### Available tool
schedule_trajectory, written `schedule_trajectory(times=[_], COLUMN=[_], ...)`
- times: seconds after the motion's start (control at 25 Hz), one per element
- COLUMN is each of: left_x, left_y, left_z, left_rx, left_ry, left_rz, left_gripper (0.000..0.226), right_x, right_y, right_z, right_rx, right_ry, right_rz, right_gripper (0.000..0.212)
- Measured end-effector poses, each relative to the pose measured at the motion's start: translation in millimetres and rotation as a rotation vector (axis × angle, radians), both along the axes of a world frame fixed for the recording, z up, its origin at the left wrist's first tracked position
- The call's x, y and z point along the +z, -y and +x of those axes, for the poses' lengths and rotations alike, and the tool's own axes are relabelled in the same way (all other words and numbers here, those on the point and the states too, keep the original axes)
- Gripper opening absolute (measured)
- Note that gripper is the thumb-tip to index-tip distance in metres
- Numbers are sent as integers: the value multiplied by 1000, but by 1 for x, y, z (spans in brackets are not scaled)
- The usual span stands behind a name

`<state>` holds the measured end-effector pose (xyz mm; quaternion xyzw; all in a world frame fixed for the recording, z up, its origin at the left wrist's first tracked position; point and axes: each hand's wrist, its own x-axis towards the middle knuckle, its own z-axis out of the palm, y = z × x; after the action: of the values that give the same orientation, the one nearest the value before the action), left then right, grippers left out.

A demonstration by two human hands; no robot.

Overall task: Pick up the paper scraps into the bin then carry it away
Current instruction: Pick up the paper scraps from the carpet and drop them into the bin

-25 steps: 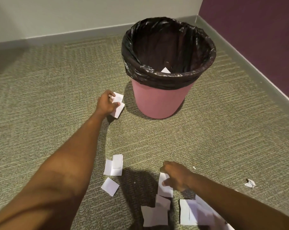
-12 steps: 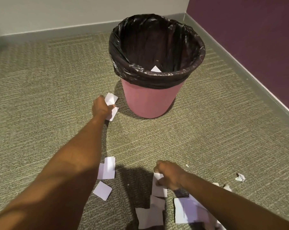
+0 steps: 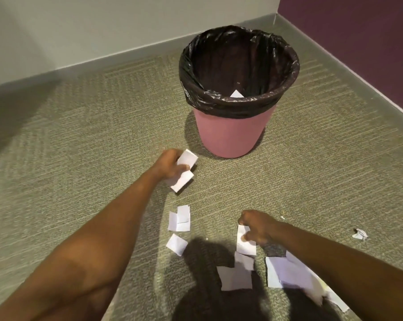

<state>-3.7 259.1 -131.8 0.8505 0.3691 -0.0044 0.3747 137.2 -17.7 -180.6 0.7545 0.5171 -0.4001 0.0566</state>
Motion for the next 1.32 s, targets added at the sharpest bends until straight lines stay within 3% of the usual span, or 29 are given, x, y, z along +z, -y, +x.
schedule_trajectory(times=[0.12, 0.24, 0.4, 0.52, 0.64, 0.76, 0.88, 1.12, 1.24, 1.32], left_x=[14, 3, -27, -41, -43, -45, -45, -37, -28, -10], left_y=[35, 72, 112, 124, 130, 134, 131, 137, 135, 127], left_z=[-28, -51, -72, -81, -89, -93, -94, -82, -73, -60], left_rx=[-121, -49, 52, 182, 245, 263, 272, 235, 270, 281], left_ry=[-116, -199, -441, -392, -323, -296, -291, -286, -277, -235], left_rz=[-167, -270, 38, 17, 60, 78, 90, 124, 74, 45], left_gripper=[27, 59, 75, 69, 65, 57, 57, 27, 34, 34], right_x=[5, 15, 41, 66, 69, 44, 30, 23, 29, 44], right_y=[-1, -4, -3, 10, 30, 49, 47, 51, 51, 42], right_z=[-1, 1, 15, 21, 5, -18, -34, -43, -38, -32], right_rx=[17, 53, -43, -76, 140, 308, 337, 552, 563, 498], right_ry=[-7, -60, -276, -429, -327, -197, -180, 61, 113, 94], right_rz=[-46, -58, -25, -141, -152, -5, 94, 166, 126, 141], right_gripper=[56, 38, 24, 12, 23, 35, 51, 31, 46, 38])
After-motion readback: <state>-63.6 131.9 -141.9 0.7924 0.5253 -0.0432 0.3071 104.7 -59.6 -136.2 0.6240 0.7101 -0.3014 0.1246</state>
